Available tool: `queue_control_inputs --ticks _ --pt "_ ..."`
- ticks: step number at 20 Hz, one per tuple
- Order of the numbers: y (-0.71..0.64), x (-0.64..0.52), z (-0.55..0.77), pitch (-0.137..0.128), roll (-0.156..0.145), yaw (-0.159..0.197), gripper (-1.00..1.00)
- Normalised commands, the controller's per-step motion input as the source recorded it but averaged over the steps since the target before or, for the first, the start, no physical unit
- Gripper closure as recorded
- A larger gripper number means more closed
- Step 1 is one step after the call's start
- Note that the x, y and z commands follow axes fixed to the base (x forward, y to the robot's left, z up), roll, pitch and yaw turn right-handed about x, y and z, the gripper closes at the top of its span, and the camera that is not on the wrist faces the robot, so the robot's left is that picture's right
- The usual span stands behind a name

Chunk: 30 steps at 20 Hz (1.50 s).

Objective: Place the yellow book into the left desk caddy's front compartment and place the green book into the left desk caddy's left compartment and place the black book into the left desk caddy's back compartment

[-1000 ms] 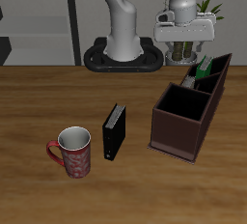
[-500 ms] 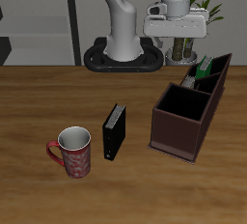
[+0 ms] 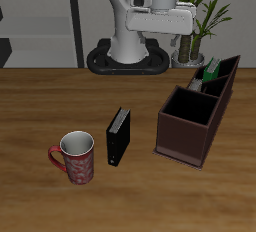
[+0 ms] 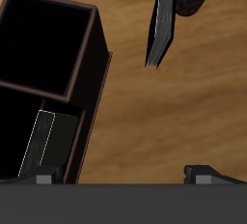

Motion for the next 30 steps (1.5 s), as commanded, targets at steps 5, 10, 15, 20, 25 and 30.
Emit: queue_control_inputs --ticks 5,10,15,20,25,30 --pt "-0.57 0.38 0.12 0.014 -0.090 0.053 -1.00" --pt "-0.30 0.30 0.08 0.018 -0.047 0.041 -1.00" --pt "-0.21 0.29 0.03 0.010 -0.058 0.007 -1.00" --pt "-0.18 0.30 0.08 -0.003 -0.035 0.004 -1.00" --pt "-0.17 0.30 0.03 0.008 -0.031 -0.004 -1.00" --pt "-0.20 0.41 -0.08 0.048 0.025 0.035 -1.00"
